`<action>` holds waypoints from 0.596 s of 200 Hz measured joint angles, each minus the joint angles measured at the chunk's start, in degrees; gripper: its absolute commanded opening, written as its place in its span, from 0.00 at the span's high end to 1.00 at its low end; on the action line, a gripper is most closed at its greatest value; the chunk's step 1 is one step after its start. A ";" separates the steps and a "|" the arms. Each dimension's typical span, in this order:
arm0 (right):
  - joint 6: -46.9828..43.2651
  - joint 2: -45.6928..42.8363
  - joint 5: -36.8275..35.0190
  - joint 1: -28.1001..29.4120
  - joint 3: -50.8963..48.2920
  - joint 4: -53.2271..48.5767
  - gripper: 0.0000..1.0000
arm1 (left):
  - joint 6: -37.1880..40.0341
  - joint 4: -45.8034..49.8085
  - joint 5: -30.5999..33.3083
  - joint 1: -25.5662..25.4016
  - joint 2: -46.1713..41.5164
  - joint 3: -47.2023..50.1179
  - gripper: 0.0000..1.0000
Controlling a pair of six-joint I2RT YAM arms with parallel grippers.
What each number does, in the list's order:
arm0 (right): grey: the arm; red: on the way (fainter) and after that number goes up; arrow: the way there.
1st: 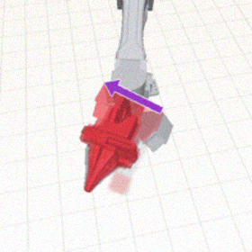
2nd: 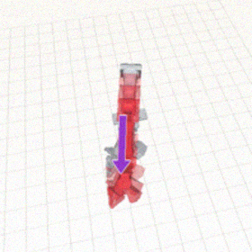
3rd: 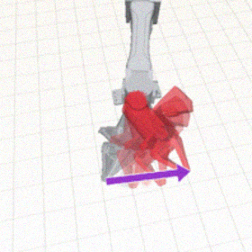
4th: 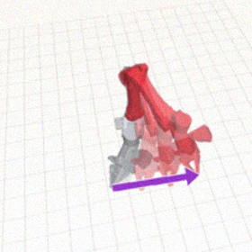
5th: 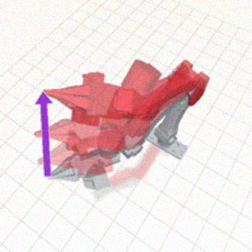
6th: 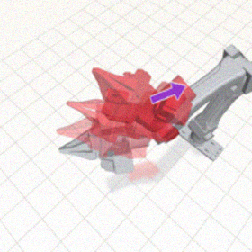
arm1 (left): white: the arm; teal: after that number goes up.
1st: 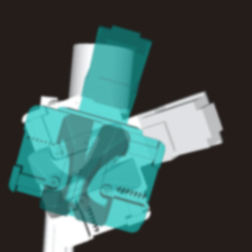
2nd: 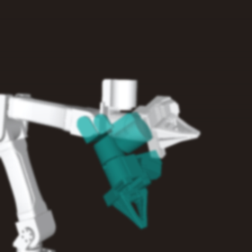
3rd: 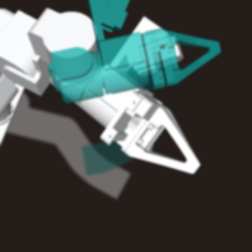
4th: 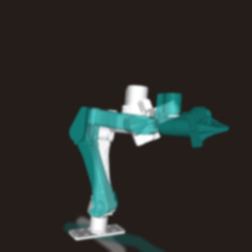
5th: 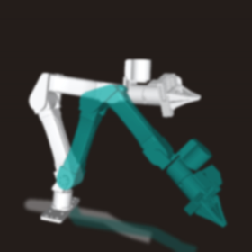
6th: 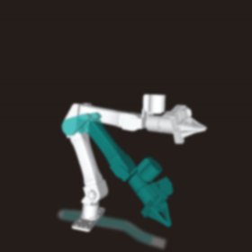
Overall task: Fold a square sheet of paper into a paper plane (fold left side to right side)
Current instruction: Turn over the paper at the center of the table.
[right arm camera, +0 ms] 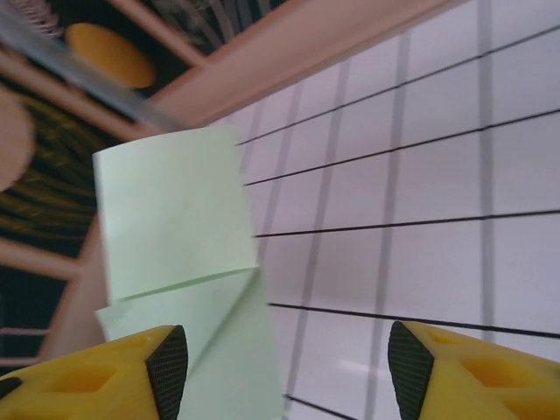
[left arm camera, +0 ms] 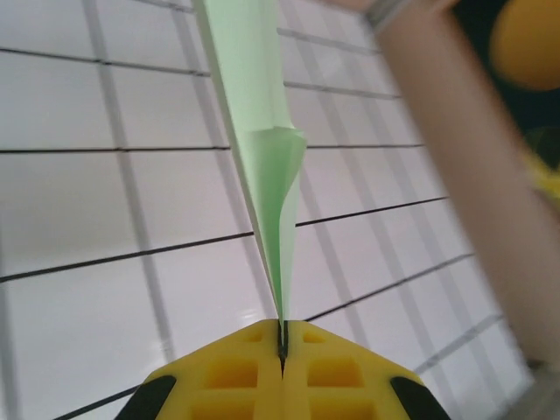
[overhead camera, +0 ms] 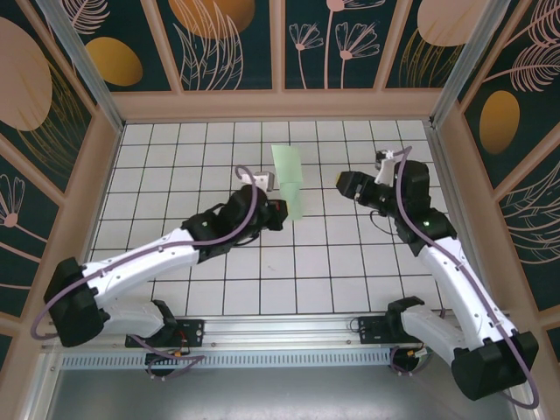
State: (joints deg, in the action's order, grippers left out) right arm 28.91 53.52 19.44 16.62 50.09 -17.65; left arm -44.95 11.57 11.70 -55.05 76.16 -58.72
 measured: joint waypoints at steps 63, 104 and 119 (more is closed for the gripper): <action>-0.50 -6.58 -14.71 -2.08 -7.15 -7.58 0.19 | -5.66 39.23 20.87 -5.75 26.77 -23.12 1.00; -0.52 -6.93 -16.63 -2.32 -9.33 -8.00 0.18 | -8.81 51.67 22.62 -7.26 37.13 -28.35 1.00; -0.52 -6.93 -17.07 -2.60 -9.68 -8.37 0.18 | -8.96 53.35 21.88 -7.30 39.63 -29.68 0.97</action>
State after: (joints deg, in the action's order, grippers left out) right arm 28.38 46.59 2.37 14.02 40.40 -26.02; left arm -53.91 64.93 33.58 -62.35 115.79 -88.40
